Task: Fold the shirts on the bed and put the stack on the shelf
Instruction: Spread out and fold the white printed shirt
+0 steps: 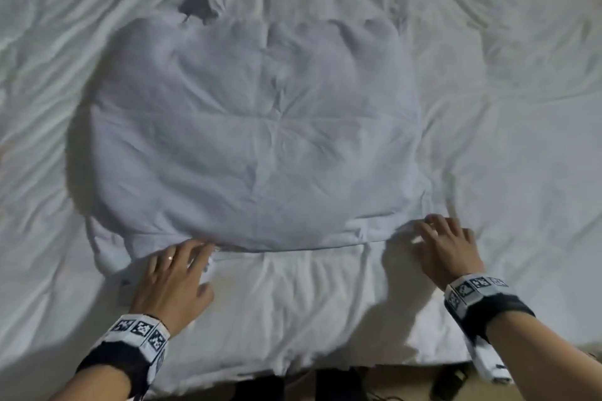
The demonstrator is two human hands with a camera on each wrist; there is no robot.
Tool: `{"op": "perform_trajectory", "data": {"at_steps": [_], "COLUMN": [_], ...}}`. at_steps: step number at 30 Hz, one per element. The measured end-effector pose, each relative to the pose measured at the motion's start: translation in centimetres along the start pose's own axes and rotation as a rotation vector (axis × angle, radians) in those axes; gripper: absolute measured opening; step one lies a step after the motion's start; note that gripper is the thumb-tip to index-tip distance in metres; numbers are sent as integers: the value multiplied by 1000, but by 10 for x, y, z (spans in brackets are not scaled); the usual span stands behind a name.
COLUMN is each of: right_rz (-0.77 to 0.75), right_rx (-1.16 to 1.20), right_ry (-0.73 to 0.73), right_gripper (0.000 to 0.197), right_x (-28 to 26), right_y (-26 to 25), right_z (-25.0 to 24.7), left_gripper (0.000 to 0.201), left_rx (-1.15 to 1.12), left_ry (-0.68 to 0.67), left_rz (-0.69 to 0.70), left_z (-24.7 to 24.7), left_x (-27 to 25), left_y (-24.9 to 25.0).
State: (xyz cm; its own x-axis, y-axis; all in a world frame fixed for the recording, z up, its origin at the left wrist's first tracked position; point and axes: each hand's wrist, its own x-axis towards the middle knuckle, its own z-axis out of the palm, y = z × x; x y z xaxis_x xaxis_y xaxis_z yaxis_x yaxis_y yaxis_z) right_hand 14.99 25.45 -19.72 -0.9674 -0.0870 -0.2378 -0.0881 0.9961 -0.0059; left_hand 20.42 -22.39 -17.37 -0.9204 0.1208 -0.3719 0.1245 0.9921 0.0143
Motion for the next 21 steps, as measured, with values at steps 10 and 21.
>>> {"op": "perform_trajectory", "data": {"at_steps": [10, 21], "right_rz": [-77, 49], "right_rx": [45, -136], "right_ry": [67, -153], "right_gripper": [12, 35], "right_x": [26, -23], "right_y": [11, 6], "right_z": [-15, -14], "left_gripper": [42, 41], "left_rx": [11, 16], "left_ry": [-22, 74], "left_rz": [10, -4], "left_z": [8, 14], "left_x": [50, 8], "left_y": [11, 9]}}
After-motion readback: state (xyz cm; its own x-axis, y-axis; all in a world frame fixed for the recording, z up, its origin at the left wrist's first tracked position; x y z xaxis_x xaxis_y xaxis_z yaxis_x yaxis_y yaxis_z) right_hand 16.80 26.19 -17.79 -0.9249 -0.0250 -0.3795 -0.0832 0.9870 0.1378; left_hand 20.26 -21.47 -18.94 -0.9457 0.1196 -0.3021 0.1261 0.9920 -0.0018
